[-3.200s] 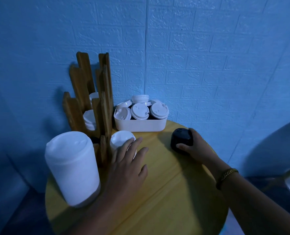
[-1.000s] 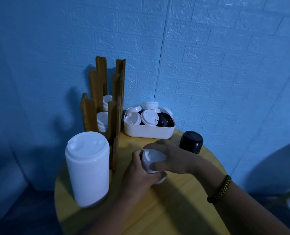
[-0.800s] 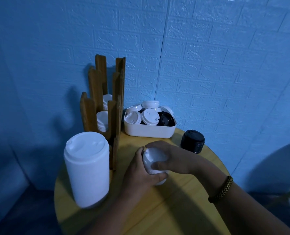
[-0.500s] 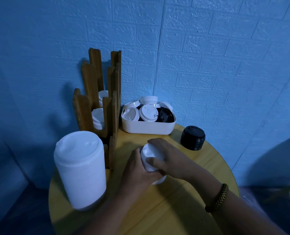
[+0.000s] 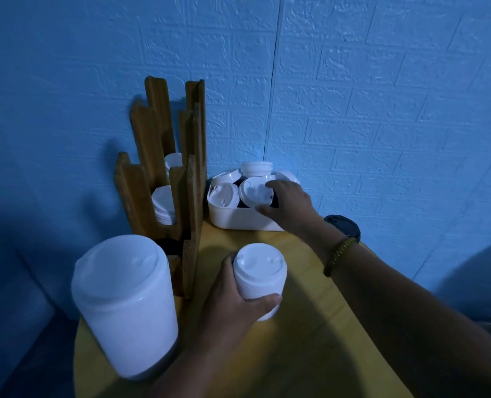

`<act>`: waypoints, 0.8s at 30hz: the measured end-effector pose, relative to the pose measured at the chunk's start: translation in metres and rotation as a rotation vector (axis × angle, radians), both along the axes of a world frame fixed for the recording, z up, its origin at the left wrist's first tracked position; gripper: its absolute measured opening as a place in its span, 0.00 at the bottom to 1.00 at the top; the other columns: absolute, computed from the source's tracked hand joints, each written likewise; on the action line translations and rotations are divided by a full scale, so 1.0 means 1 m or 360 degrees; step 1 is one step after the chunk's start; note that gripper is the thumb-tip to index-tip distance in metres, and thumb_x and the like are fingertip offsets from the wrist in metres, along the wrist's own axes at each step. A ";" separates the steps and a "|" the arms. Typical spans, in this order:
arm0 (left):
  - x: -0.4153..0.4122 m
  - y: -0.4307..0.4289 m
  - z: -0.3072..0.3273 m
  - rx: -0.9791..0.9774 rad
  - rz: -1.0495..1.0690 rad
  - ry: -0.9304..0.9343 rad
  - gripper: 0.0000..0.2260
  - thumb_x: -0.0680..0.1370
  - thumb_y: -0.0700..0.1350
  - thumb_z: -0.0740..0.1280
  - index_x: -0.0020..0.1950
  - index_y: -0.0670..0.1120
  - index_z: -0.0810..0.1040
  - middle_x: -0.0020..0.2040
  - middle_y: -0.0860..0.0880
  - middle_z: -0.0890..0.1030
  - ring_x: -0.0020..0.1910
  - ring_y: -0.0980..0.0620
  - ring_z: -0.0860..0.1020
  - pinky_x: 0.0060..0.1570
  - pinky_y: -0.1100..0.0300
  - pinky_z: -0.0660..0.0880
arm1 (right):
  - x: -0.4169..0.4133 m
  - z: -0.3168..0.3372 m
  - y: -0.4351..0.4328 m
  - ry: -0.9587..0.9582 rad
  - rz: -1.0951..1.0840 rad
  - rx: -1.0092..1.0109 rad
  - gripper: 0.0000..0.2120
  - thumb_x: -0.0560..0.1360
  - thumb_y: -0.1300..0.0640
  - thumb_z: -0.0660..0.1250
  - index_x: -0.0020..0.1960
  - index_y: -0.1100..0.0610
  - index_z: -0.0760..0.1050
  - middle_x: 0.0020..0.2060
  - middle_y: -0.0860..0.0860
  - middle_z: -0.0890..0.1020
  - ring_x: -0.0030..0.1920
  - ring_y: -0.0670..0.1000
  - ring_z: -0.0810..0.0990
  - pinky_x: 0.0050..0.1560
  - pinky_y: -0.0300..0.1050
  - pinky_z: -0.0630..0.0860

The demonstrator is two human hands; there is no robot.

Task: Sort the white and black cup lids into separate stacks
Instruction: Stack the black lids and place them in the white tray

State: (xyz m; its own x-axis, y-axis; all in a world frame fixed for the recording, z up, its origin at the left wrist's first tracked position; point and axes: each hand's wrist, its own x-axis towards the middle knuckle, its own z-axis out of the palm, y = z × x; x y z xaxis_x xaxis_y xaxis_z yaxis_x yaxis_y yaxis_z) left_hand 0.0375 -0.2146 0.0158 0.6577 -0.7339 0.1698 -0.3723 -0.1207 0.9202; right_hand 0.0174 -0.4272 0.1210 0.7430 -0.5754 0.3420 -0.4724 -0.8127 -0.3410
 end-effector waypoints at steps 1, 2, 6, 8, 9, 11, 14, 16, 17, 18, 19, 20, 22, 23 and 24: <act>0.001 0.001 0.000 0.0002 -0.0005 0.0008 0.43 0.66 0.57 0.82 0.71 0.65 0.58 0.62 0.72 0.68 0.62 0.67 0.69 0.52 0.76 0.66 | 0.012 -0.001 -0.006 0.0048 -0.0049 -0.0043 0.34 0.74 0.39 0.69 0.75 0.52 0.65 0.73 0.51 0.69 0.75 0.55 0.62 0.71 0.57 0.61; 0.002 0.001 -0.001 0.0005 -0.0018 0.0036 0.42 0.66 0.57 0.82 0.70 0.66 0.59 0.62 0.71 0.69 0.63 0.67 0.69 0.52 0.76 0.66 | 0.023 -0.002 -0.013 0.0086 -0.0081 -0.0076 0.37 0.74 0.38 0.68 0.76 0.52 0.62 0.75 0.51 0.66 0.76 0.55 0.59 0.72 0.58 0.59; 0.005 0.001 -0.003 -0.0030 -0.0039 0.0112 0.40 0.64 0.57 0.82 0.68 0.71 0.62 0.63 0.71 0.72 0.63 0.70 0.70 0.56 0.70 0.69 | 0.046 -0.006 -0.027 0.0239 -0.0106 -0.0107 0.42 0.73 0.34 0.65 0.79 0.53 0.55 0.75 0.54 0.66 0.78 0.58 0.56 0.73 0.60 0.56; 0.005 0.001 -0.003 -0.0036 -0.0050 0.0117 0.41 0.65 0.57 0.82 0.70 0.70 0.61 0.63 0.71 0.72 0.64 0.70 0.69 0.58 0.68 0.70 | 0.048 -0.006 -0.029 0.0222 -0.0104 -0.0076 0.41 0.74 0.35 0.66 0.79 0.53 0.56 0.72 0.55 0.70 0.75 0.59 0.61 0.71 0.59 0.59; 0.005 0.000 -0.003 -0.0043 -0.0054 0.0124 0.42 0.64 0.57 0.82 0.71 0.69 0.61 0.64 0.70 0.72 0.64 0.69 0.69 0.60 0.67 0.71 | 0.047 -0.004 -0.029 0.0171 -0.0114 -0.0080 0.41 0.74 0.36 0.67 0.78 0.52 0.57 0.71 0.55 0.71 0.73 0.59 0.64 0.69 0.58 0.61; 0.004 0.000 -0.003 -0.0040 -0.0056 0.0119 0.44 0.64 0.58 0.82 0.72 0.68 0.60 0.64 0.70 0.71 0.64 0.67 0.70 0.61 0.65 0.71 | 0.039 0.001 -0.023 0.0026 -0.0127 -0.0117 0.42 0.72 0.36 0.69 0.79 0.49 0.56 0.69 0.56 0.71 0.70 0.60 0.66 0.67 0.58 0.63; 0.003 0.000 -0.005 -0.0051 -0.0060 0.0115 0.44 0.61 0.62 0.81 0.72 0.68 0.61 0.64 0.69 0.72 0.64 0.65 0.72 0.60 0.62 0.74 | 0.007 0.012 -0.004 -0.0234 -0.0034 0.0113 0.42 0.71 0.38 0.71 0.79 0.44 0.56 0.62 0.57 0.69 0.65 0.60 0.67 0.64 0.56 0.67; 0.003 0.000 -0.004 -0.0060 -0.0055 0.0131 0.44 0.61 0.62 0.81 0.72 0.68 0.62 0.64 0.68 0.73 0.64 0.64 0.73 0.61 0.59 0.75 | -0.027 0.011 0.012 -0.0183 -0.0005 0.0267 0.40 0.70 0.36 0.71 0.77 0.41 0.58 0.60 0.55 0.66 0.63 0.59 0.68 0.65 0.55 0.70; 0.003 0.001 -0.004 -0.0074 -0.0053 0.0139 0.43 0.61 0.61 0.81 0.71 0.68 0.63 0.64 0.69 0.74 0.63 0.65 0.73 0.61 0.58 0.75 | -0.045 0.006 0.021 -0.0053 -0.0034 0.0307 0.39 0.70 0.34 0.70 0.76 0.41 0.59 0.60 0.54 0.66 0.63 0.59 0.70 0.64 0.55 0.72; 0.003 0.001 -0.003 -0.0086 -0.0046 0.0147 0.43 0.62 0.60 0.82 0.71 0.68 0.64 0.63 0.69 0.74 0.63 0.65 0.73 0.62 0.57 0.75 | -0.063 -0.002 0.029 0.0103 -0.0088 0.0348 0.39 0.70 0.31 0.68 0.75 0.43 0.60 0.62 0.55 0.66 0.63 0.60 0.71 0.61 0.55 0.74; 0.003 0.001 -0.002 -0.0089 -0.0034 0.0144 0.42 0.62 0.58 0.83 0.70 0.69 0.64 0.63 0.69 0.74 0.62 0.65 0.73 0.62 0.56 0.74 | -0.077 -0.014 0.036 0.0257 -0.0177 0.0401 0.39 0.71 0.29 0.65 0.75 0.46 0.61 0.64 0.56 0.68 0.62 0.59 0.72 0.56 0.53 0.75; 0.002 0.001 0.000 -0.0088 -0.0026 0.0134 0.41 0.63 0.57 0.83 0.69 0.69 0.64 0.63 0.68 0.74 0.62 0.65 0.73 0.61 0.56 0.74 | -0.089 -0.027 0.042 0.0398 -0.0291 0.0453 0.41 0.71 0.26 0.62 0.74 0.50 0.61 0.65 0.57 0.69 0.60 0.59 0.74 0.52 0.51 0.74; 0.000 0.002 0.002 -0.0082 -0.0034 0.0108 0.38 0.65 0.56 0.83 0.66 0.71 0.64 0.62 0.68 0.74 0.62 0.65 0.73 0.59 0.56 0.74 | -0.103 -0.048 0.050 0.0590 -0.0520 0.0501 0.45 0.70 0.23 0.58 0.72 0.56 0.63 0.63 0.58 0.72 0.58 0.58 0.76 0.49 0.50 0.72; -0.001 0.003 0.003 -0.0077 -0.0038 0.0096 0.38 0.65 0.55 0.83 0.65 0.71 0.64 0.62 0.68 0.73 0.62 0.64 0.73 0.59 0.56 0.73 | -0.107 -0.057 0.051 0.0634 -0.0608 0.0499 0.46 0.69 0.22 0.57 0.71 0.57 0.64 0.63 0.58 0.72 0.58 0.58 0.76 0.49 0.50 0.72; -0.001 0.004 0.004 -0.0076 -0.0038 0.0089 0.38 0.65 0.55 0.83 0.66 0.70 0.63 0.62 0.68 0.73 0.62 0.62 0.73 0.59 0.56 0.73 | -0.110 -0.060 0.053 0.0653 -0.0663 0.0497 0.47 0.68 0.21 0.56 0.70 0.57 0.64 0.63 0.58 0.73 0.59 0.59 0.76 0.50 0.50 0.72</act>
